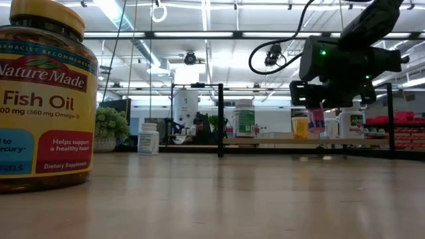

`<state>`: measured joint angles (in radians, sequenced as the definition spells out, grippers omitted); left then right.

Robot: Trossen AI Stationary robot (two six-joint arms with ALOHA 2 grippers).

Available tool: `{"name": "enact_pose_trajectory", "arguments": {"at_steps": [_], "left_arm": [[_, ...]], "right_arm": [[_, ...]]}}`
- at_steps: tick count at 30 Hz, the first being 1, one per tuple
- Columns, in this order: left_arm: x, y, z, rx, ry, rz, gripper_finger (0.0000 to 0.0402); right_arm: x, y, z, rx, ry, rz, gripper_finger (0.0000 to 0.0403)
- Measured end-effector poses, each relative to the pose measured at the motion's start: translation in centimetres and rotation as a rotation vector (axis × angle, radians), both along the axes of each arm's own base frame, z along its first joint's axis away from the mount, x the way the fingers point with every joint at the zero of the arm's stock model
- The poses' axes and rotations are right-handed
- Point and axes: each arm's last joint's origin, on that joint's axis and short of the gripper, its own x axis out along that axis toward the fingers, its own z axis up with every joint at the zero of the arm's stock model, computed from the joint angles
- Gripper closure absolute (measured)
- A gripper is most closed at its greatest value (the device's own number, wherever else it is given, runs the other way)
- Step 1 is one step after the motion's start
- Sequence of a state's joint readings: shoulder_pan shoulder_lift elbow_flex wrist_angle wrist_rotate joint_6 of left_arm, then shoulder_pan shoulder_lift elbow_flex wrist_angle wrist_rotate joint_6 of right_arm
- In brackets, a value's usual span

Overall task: Pick and place medicine bottles onto shelf by color
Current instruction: Put the pink pill bottle on the shelf

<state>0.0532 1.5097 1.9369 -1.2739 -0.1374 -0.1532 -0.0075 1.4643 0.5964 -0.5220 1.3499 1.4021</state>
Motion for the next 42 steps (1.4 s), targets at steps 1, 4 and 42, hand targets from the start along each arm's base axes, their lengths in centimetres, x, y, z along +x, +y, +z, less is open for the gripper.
{"name": "enact_pose_trajectory", "arguments": {"at_steps": [1, 4, 42], "left_arm": [[0.0, 0.0, 0.0, 0.002, 0.000, -0.001, 0.0171], [0.0, 0.0, 0.0, 0.003, 0.001, -0.003, 0.0172], [-0.2, 0.0, -0.1, 0.005, 0.022, -0.006, 0.0193]], "right_arm": [[0.0, -0.1, 0.0, 0.000, -0.001, -0.007, 0.0221], [0.0, -0.5, 0.0, 0.002, -0.004, -0.023, 0.0221], [0.3, -1.3, -0.2, 0.122, -0.067, -0.041, 0.0140]]}}
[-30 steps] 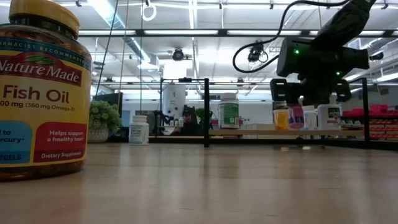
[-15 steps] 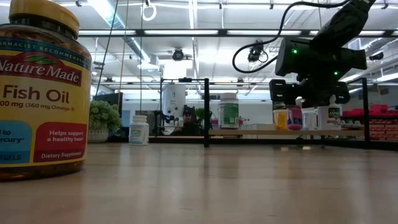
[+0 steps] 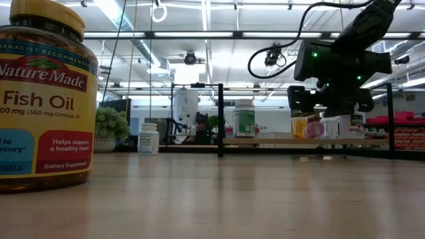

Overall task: Pick and place medicine bottles onto shelf by color
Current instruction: Put the pink pill bottle on the shelf

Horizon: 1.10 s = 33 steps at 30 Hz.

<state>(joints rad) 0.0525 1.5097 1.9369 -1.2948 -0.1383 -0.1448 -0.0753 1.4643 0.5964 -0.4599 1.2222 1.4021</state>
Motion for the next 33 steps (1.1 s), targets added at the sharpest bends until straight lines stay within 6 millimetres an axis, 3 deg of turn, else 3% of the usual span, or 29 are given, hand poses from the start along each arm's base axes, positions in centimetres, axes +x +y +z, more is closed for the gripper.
{"name": "enact_pose_trajectory", "arguments": {"at_steps": [10, 16, 22, 26, 29, 33], "left_arm": [[0.0, 0.0, 0.0, -0.001, 0.002, 0.000, 0.0197], [-0.2, 0.0, 0.2, -0.005, -0.016, 0.003, 0.0198], [1.0, 0.2, 1.4, -0.150, -0.214, 0.076, 0.0200], [2.5, 0.3, 1.9, -0.188, -0.334, 0.098, 0.0201], [2.8, 0.3, 2.1, -0.201, -0.372, 0.105, 0.0202], [2.7, 0.5, 2.2, -0.197, -0.373, 0.126, 0.0201]], "right_arm": [[0.5, 1.0, -0.1, 0.092, -0.041, 0.064, 0.0141], [3.0, 3.0, 1.5, 0.381, -0.164, 0.206, 0.0141], [5.9, 5.8, 5.0, 0.706, -0.234, 0.425, 0.0142], [6.2, 6.5, 8.0, 0.785, -0.105, 0.476, 0.0142], [6.0, 5.3, 11.5, 0.775, 0.021, 0.439, 0.0142], [5.2, 1.6, 16.1, 0.786, 0.107, 0.367, 0.0142]]}}
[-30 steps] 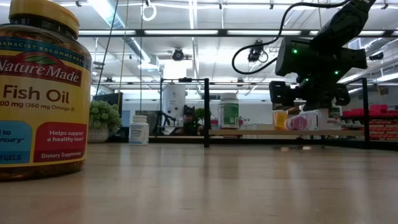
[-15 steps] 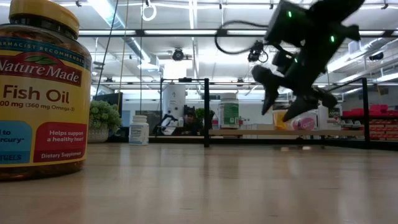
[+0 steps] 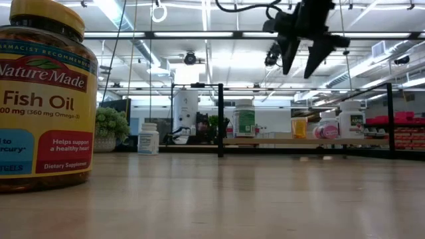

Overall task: Pick and place medicine bottles onto shelf by color
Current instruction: Put the pink pill bottle on the shelf

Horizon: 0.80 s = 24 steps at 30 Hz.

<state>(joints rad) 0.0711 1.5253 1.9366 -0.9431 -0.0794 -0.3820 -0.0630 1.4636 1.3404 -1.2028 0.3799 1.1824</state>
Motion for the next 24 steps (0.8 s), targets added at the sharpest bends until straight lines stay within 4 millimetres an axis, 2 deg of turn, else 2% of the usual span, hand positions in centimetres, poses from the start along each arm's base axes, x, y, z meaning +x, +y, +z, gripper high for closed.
{"name": "enact_pose_trajectory", "arguments": {"at_steps": [2, 5, 8, 11, 17, 24], "left_arm": [[0.0, 0.1, 0.0, 0.015, 0.005, 0.026, 0.0201], [-0.1, 0.2, -0.1, 0.029, 0.013, 0.057, 0.0202], [-0.1, 0.2, -0.1, 0.020, 0.010, 0.094, 0.0202], [-0.1, 0.3, -0.1, 0.001, 0.005, 0.117, 0.0205], [-0.1, 0.3, -0.1, 0.014, 0.008, 0.109, 0.0209], [-0.2, 1.2, -0.1, 0.077, 0.027, 0.102, 0.0202]], "right_arm": [[-0.5, -2.5, 1.7, 0.006, 0.022, 0.003, 0.0142], [-1.6, -6.8, 2.7, 0.033, 0.029, -0.001, 0.0142], [-3.5, -10.6, 2.3, 0.127, 0.036, -0.020, 0.0142], [-5.5, -13.2, 1.6, 0.210, 0.042, -0.015, 0.0142], [-7.8, -15.6, 1.4, 0.238, 0.051, -0.037, 0.0142], [-8.0, -16.2, 0.9, 0.243, 0.085, -0.051, 0.0115]]}}
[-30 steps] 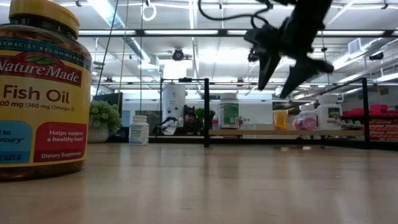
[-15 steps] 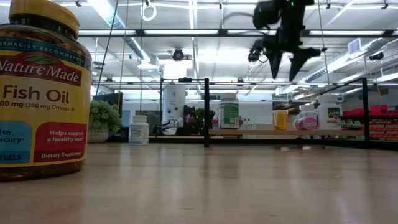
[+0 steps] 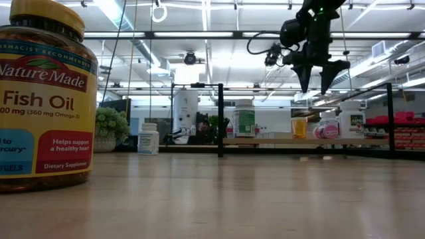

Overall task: Pick and place medicine bottles onto shelf by color
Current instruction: Put the pink pill bottle on the shelf

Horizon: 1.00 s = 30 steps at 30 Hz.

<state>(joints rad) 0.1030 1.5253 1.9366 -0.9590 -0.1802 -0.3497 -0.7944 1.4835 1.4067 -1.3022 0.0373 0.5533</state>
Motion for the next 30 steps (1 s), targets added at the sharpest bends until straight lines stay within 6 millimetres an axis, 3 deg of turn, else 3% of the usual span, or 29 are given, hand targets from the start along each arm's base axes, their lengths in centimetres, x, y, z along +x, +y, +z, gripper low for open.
{"name": "enact_pose_trajectory", "arguments": {"at_steps": [7, 17, 30], "left_arm": [[-0.3, 1.3, -0.2, 0.037, 0.036, 0.020, 0.0190], [-0.9, 1.7, 0.1, 0.065, 0.045, 0.019, 0.0190], [-1.2, 1.7, 0.2, 0.072, 0.050, 0.013, 0.0184]], "right_arm": [[0.7, -0.9, -2.5, 0.072, 0.066, -0.025, 0.0081], [1.2, -1.2, -6.3, 0.182, 0.159, -0.022, 0.0077], [1.2, -1.3, -8.2, 0.160, 0.139, -0.014, 0.0077]]}}
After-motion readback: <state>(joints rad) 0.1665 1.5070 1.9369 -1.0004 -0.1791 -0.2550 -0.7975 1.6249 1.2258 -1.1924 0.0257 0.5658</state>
